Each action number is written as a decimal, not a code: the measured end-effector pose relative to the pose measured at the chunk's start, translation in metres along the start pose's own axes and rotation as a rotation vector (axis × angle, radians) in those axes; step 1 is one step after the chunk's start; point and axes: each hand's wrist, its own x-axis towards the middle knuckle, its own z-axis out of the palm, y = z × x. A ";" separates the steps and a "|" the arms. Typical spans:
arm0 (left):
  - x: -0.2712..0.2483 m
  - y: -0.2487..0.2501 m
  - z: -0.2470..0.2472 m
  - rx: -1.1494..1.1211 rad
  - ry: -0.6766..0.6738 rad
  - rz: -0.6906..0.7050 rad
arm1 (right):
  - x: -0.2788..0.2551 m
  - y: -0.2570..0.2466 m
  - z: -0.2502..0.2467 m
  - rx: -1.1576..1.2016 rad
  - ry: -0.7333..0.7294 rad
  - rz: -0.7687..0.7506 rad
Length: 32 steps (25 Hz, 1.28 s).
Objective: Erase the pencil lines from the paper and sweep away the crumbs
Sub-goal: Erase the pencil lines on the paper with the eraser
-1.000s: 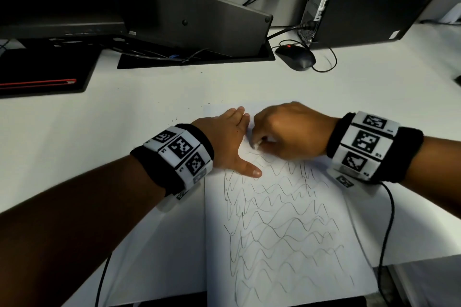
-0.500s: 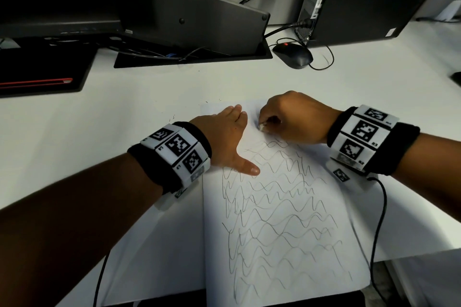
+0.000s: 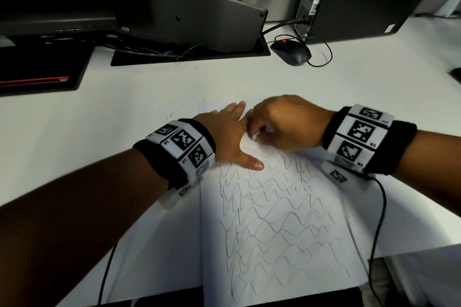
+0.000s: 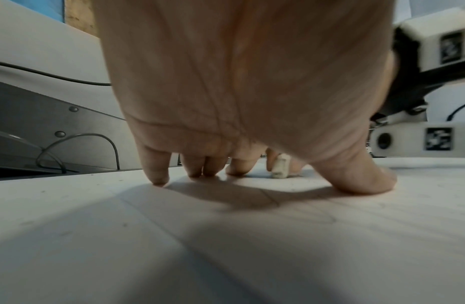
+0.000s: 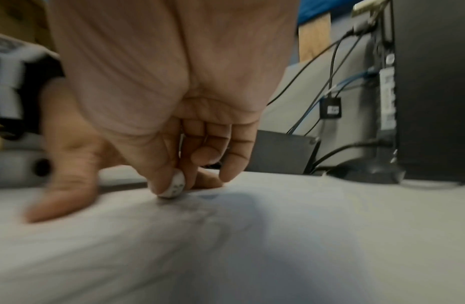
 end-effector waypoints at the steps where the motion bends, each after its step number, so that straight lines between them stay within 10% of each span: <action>1: 0.001 0.000 0.000 0.002 -0.001 -0.003 | 0.000 0.003 -0.002 -0.016 0.018 0.028; 32: -0.001 -0.003 0.003 0.011 0.017 0.018 | -0.014 0.013 -0.005 -0.080 0.008 0.015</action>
